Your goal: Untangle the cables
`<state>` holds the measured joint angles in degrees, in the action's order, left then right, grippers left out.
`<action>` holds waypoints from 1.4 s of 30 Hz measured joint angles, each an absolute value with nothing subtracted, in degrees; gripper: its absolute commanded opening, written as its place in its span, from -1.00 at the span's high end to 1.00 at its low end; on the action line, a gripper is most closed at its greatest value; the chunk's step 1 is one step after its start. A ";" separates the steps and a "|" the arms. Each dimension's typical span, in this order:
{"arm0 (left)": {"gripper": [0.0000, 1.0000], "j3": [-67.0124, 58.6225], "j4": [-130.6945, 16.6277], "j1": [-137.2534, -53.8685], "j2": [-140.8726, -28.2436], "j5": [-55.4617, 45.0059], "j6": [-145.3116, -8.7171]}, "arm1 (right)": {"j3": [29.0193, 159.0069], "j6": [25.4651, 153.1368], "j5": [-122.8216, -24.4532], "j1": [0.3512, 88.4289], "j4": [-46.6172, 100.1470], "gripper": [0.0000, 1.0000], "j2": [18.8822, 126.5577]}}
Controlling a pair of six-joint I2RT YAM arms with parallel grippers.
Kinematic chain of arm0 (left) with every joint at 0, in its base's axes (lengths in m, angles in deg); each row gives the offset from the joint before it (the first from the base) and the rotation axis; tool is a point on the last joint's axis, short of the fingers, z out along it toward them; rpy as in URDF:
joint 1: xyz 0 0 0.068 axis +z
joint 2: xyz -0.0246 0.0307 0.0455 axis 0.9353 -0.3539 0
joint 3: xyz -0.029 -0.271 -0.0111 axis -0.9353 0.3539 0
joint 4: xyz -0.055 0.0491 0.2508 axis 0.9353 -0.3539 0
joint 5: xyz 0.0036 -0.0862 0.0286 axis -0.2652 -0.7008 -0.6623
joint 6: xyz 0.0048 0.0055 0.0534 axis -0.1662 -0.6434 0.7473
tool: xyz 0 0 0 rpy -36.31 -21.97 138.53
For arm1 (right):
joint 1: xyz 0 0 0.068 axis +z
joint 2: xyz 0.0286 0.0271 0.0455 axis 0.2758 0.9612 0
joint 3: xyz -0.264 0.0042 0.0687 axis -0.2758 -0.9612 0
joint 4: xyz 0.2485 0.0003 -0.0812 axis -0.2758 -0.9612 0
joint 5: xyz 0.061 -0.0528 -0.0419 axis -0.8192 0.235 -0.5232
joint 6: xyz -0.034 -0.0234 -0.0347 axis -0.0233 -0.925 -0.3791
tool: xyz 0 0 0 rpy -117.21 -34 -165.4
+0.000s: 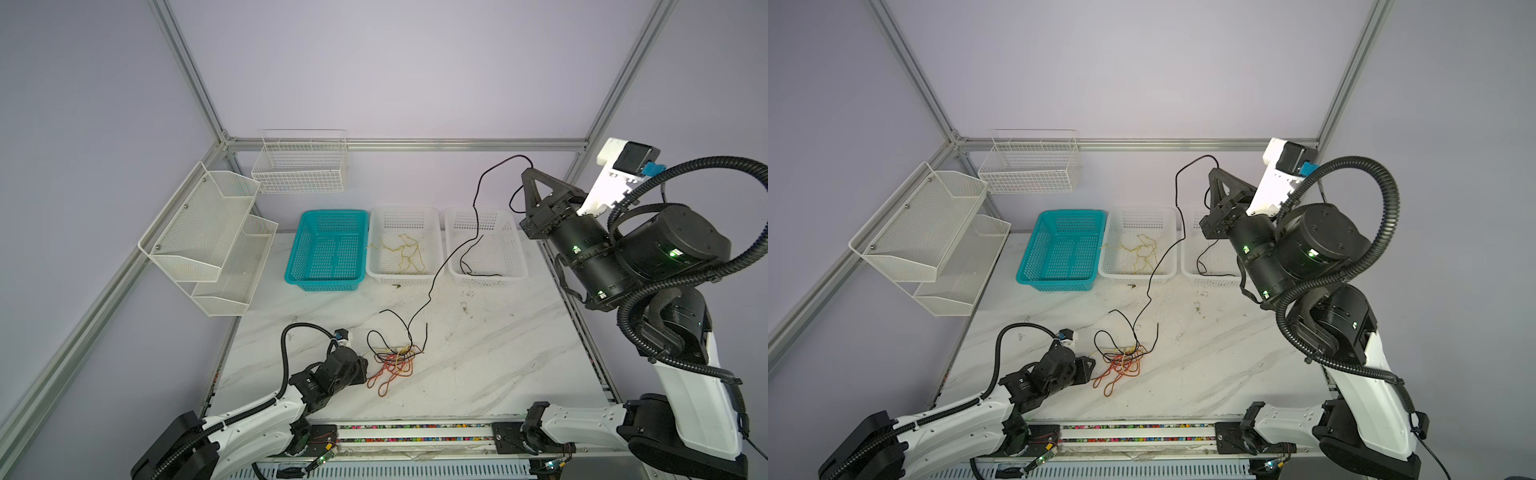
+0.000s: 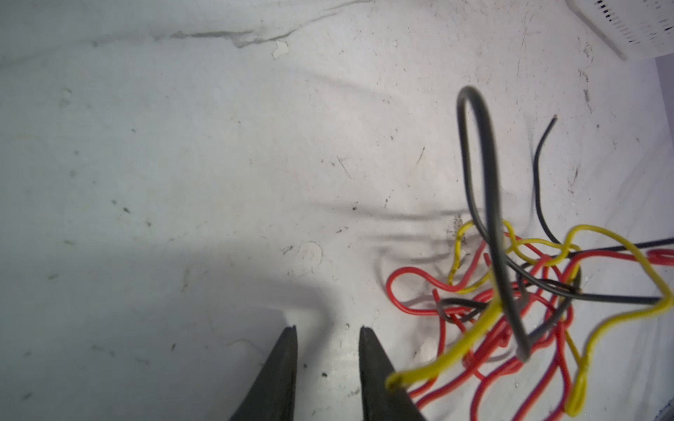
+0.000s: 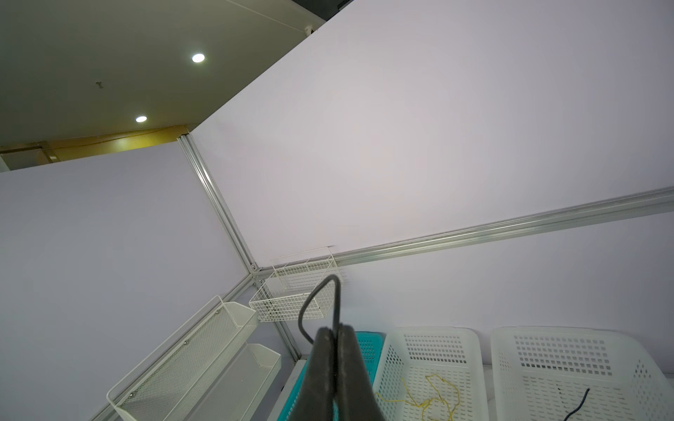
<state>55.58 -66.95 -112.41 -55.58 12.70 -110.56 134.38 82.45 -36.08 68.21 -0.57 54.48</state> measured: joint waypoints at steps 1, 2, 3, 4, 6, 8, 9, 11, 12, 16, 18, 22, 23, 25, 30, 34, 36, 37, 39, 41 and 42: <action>0.63 55.58 -66.71 -112.41 -55.78 12.68 -110.49 | 134.67 82.41 -35.79 68.21 -0.59 1.00 54.50; 0.71 55.58 -66.51 -112.41 -56.00 12.66 -110.47 | 134.73 82.45 -35.38 68.21 -0.61 1.00 54.50; 0.78 55.58 -66.42 -112.41 -56.13 12.59 -110.41 | 134.71 82.54 -35.05 68.21 -0.91 1.00 54.43; 0.84 55.58 -66.34 -112.41 -56.19 12.61 -110.36 | 134.58 82.72 -34.81 68.21 -1.24 1.00 54.33; 0.95 55.58 -66.09 -112.41 -56.28 12.61 -110.43 | 131.85 83.70 -34.31 68.21 -1.99 1.00 53.15; 1.00 55.58 -65.94 -112.41 -56.30 12.57 -110.25 | 125.93 85.34 -34.11 68.21 -2.93 1.00 50.76; 1.00 55.58 -65.88 -112.41 -56.30 12.57 -110.25 | 122.03 86.34 -34.07 68.21 -3.49 1.00 49.28; 1.00 55.55 -65.64 -112.41 -56.30 12.57 -110.25 | 114.08 88.70 -34.05 68.21 -4.78 1.00 46.39; 1.00 55.55 -65.55 -112.41 -56.30 12.59 -110.23 | 109.38 90.15 -34.07 68.21 -5.31 1.00 44.86; 1.00 55.51 -65.37 -112.41 -56.35 12.48 -109.90 | 94.45 95.68 -35.55 68.21 -7.71 1.00 41.52; 1.00 55.40 -65.24 -112.41 -56.72 12.26 -109.55 | 88.31 98.52 -37.00 68.21 -8.43 1.00 40.73; 0.83 55.36 -65.09 -112.41 -57.99 11.41 -109.27 | 77.67 103.39 -41.80 68.21 -6.77 1.00 40.01; 0.79 55.36 -65.07 -112.41 -58.31 11.06 -109.29 | 75.09 104.51 -43.20 68.21 -5.88 1.00 40.14; 0.67 55.05 -64.81 -112.41 -58.58 10.27 -109.33 | 70.74 106.19 -45.69 68.21 -3.93 1.00 40.84; 0.37 53.61 -64.81 -112.41 -58.80 7.72 -109.79 | 62.34 109.49 -52.01 68.21 2.93 0.79 45.23; 0.23 52.23 -64.91 -112.41 -57.79 5.97 -110.71 | 58.08 111.13 -56.10 68.21 8.51 0.63 48.69; 0.17 51.82 -64.72 -112.41 -57.05 5.25 -110.89 | 56.55 111.61 -57.24 68.21 10.56 0.54 49.71; 0.15 51.69 -64.56 -112.41 -56.87 4.85 -110.97 | 56.18 111.70 -57.45 68.21 11.35 0.49 50.22; 0.12 51.51 -63.82 -112.41 -56.85 4.00 -111.32 | 55.85 111.92 -58.02 68.21 13.34 0.40 51.62; 0.12 51.49 -63.32 -112.41 -57.00 3.08 -111.76 | 55.83 111.87 -58.55 68.21 15.28 0.31 53.34; 0.11 51.47 -63.08 -112.41 -57.35 2.67 -111.87 | 55.83 111.87 -58.70 68.21 16.20 0.27 54.33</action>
